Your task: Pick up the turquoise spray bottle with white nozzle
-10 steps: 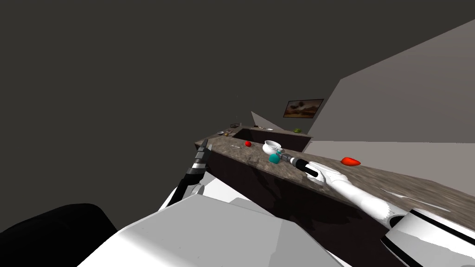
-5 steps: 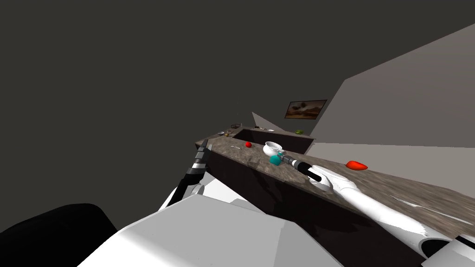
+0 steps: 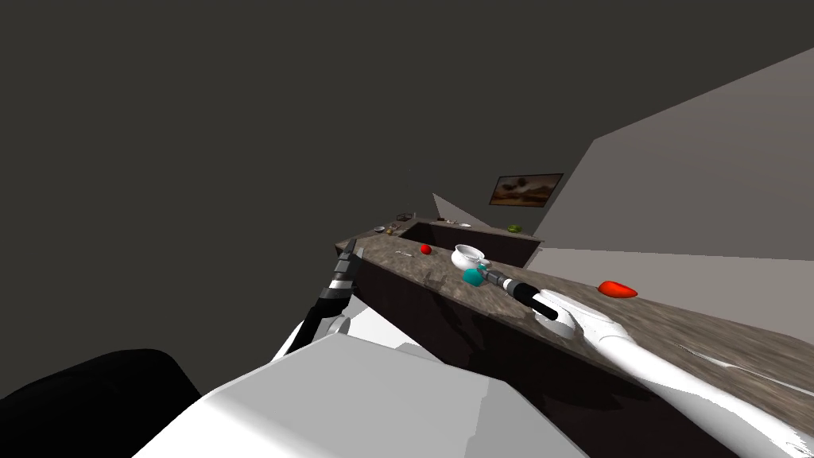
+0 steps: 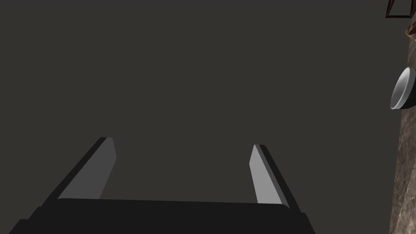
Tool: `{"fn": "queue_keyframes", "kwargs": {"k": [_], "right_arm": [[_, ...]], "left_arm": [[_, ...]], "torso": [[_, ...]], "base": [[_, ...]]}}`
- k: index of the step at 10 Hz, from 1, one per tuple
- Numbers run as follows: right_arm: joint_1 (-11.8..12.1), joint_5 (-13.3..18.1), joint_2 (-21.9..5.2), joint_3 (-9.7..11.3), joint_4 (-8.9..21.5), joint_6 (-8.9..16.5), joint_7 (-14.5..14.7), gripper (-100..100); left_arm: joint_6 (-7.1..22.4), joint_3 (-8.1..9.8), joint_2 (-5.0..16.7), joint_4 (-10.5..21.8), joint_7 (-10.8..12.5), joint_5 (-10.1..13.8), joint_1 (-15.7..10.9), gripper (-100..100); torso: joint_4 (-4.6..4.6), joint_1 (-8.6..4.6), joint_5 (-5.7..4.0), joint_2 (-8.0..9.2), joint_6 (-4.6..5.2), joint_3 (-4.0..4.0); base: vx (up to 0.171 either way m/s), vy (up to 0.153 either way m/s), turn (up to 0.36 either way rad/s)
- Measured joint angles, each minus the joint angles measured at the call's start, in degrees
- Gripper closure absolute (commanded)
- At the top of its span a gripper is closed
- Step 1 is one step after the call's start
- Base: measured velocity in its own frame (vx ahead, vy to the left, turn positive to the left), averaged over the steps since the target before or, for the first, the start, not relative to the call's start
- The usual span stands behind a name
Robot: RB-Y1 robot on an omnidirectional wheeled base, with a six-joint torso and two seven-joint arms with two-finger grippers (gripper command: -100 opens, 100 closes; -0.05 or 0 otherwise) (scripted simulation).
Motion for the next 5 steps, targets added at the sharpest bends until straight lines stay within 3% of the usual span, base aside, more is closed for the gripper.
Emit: {"fn": "queue_keyframes", "kwargs": {"k": [1,3,5], "right_arm": [[1.7,0.1,0.0,-1.4,-1.6,1.3,0.2,100],[4.3,0.1,-0.5,-2.0,-5.0,2.4,0.2,100],[7.3,0.1,-1.3,-4.8,-7.9,4.6,0.4,100]], "left_arm": [[0.0,0.0,0.0,0.0,0.0,0.0,0.0,0],[0.0,0.0,0.0,0.0,0.0,0.0,0.0,0],[0.0,0.0,0.0,0.0,0.0,0.0,0.0,0]], "torso": [[-0.06,-0.09,-0.06,-0.07,0.06,-0.06],[-0.15,0.01,-0.17,-0.01,0.02,-0.08],[-0.16,-0.12,-0.17,-0.13,0.05,-0.14]], "base": [[0.021,-0.027,-0.012],[0.021,-0.018,0.035],[0.033,-0.036,0.024]]}}
